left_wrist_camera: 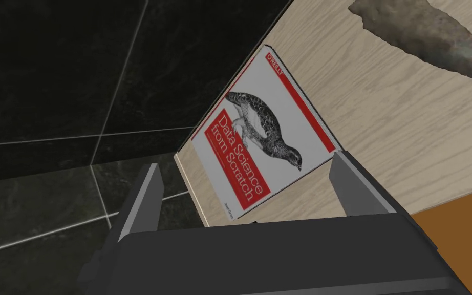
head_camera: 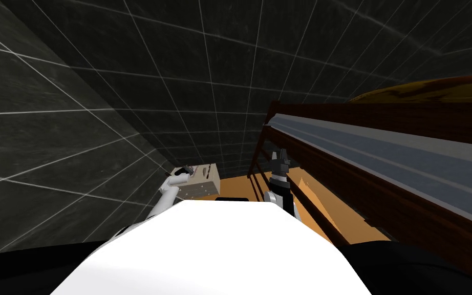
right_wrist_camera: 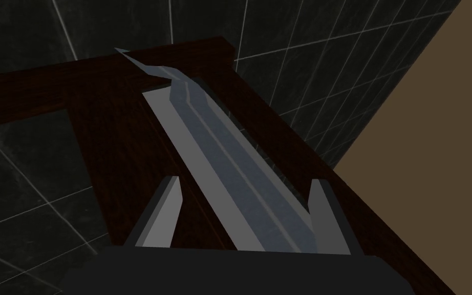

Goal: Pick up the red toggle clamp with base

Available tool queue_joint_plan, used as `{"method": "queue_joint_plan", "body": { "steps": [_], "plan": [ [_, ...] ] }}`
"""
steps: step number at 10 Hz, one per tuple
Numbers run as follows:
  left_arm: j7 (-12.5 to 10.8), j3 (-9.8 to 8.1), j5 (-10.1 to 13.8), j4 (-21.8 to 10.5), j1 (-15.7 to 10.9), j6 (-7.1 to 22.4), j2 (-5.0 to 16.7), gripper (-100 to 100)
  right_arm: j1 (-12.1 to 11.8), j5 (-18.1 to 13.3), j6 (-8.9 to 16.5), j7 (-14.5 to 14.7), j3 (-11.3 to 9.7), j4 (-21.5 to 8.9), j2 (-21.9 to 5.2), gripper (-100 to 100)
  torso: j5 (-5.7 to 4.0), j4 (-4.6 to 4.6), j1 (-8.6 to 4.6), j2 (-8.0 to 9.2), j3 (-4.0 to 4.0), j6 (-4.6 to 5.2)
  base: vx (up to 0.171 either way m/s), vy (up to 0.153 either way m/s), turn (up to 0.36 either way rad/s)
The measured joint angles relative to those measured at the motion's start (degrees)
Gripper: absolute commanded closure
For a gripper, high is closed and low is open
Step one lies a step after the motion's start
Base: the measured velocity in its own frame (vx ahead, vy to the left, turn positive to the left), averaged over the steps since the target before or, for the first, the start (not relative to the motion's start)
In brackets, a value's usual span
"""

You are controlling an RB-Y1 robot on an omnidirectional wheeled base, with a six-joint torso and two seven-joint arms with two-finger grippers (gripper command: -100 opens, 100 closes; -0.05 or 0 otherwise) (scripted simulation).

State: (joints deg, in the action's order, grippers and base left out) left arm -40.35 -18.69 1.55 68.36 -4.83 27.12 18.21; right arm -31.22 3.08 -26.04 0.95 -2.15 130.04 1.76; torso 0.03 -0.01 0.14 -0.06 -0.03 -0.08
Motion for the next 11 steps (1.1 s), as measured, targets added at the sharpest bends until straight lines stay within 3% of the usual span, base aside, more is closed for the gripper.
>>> {"method": "queue_joint_plan", "body": {
  "steps": [11],
  "plan": [
    [-15.2, -2.86, 1.3, -15.1, -7.5, 9.4, 2.6, -100, 0.0, 0.0, 0.0, 0.0, 0.0, 0.0, 0.0, 0, 0.0, -0.01, -0.02, -0.03, -0.02, 0.03, -0.009, 0.035, -0.205]
  ]
}}
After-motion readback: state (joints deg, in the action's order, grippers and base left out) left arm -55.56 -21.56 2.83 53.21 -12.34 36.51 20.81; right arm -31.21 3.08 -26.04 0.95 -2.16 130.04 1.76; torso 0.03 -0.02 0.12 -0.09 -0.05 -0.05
